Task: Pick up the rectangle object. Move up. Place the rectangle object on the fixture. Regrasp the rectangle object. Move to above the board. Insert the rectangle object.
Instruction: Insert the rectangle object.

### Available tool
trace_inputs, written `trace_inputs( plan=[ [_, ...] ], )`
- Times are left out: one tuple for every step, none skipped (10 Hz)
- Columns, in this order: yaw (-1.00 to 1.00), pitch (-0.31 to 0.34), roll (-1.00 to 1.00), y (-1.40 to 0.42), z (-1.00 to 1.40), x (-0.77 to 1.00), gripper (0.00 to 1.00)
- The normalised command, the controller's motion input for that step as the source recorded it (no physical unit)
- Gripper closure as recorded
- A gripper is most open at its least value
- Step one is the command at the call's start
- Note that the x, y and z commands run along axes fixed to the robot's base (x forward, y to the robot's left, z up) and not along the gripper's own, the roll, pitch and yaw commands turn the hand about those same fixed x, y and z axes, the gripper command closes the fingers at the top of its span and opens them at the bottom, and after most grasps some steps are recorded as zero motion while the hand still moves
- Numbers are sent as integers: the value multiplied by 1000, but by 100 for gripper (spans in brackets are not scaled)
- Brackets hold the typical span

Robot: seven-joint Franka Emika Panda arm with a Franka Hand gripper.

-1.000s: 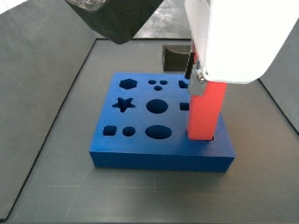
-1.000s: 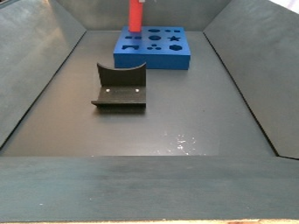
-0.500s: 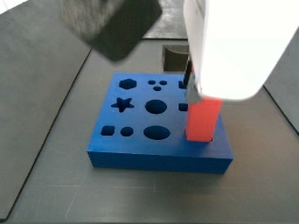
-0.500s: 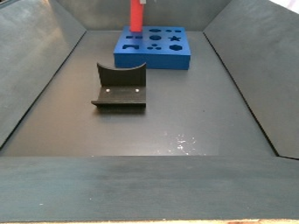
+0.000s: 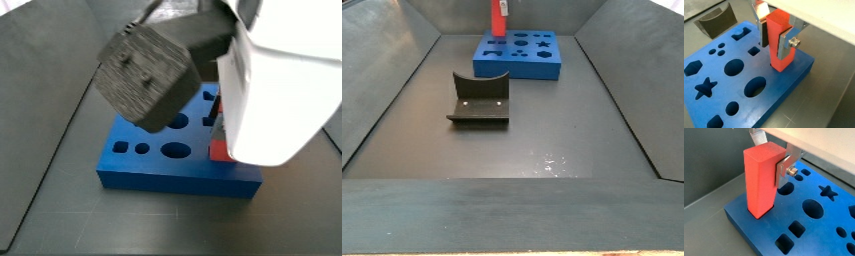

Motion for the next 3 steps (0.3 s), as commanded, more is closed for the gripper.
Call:
trace_inputs(
  plan=[
    [0,363,294,-74,-454,380,100],
    [0,0,0,0,0,0,0],
    [0,0,0,0,0,0,0]
  ],
)
